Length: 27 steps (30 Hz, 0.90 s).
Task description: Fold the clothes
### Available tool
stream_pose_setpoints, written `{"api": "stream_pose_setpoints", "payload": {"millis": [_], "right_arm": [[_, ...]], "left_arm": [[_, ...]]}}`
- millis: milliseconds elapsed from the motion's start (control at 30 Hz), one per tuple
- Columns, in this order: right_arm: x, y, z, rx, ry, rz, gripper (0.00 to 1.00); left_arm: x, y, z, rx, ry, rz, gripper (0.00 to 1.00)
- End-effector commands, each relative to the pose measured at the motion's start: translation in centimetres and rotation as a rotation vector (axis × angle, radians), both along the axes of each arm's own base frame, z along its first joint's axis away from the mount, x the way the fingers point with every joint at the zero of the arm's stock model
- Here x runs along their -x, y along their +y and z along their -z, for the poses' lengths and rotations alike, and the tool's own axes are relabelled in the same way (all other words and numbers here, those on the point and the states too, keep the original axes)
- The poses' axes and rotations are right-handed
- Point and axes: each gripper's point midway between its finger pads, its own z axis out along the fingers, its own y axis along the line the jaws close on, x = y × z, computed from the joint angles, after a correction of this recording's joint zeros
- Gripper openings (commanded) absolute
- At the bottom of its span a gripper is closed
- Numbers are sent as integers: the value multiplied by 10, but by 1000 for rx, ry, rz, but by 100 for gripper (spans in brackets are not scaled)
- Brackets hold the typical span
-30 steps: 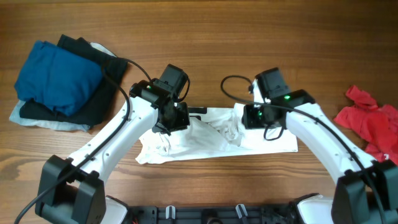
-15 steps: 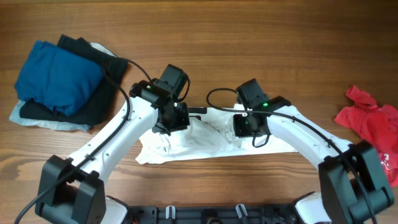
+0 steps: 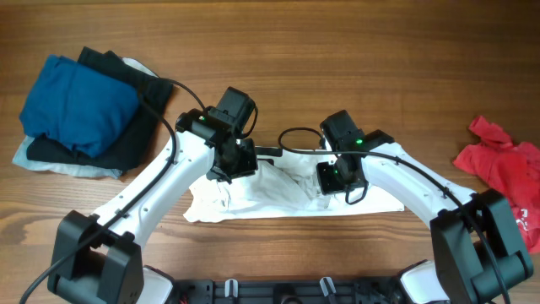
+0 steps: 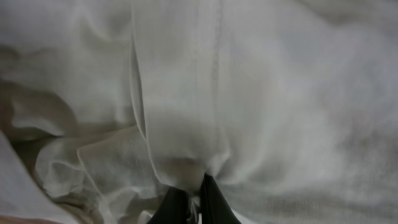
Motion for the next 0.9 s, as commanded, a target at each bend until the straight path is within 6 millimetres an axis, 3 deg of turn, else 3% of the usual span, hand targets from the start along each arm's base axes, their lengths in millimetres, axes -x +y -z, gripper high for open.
{"api": "stream_pose_setpoints", "payload": {"millis": [0, 100, 233, 500, 867], "right_arm": [[8, 4, 6, -21, 35, -61, 4], [11, 11, 5, -60, 38, -147, 4], [12, 8, 4, -47, 38, -136, 4], [-1, 7, -27, -56, -73, -57, 4], [15, 20, -33, -150, -12, -98, 4]], "left_arm": [[-3, 3, -2, -7, -17, -1, 35], [-3, 3, -2, -7, -16, -1, 35], [-3, 3, -2, -7, -17, -1, 36], [-3, 3, -2, -7, -17, -1, 36], [-3, 3, -2, -7, -18, -1, 37]]}}
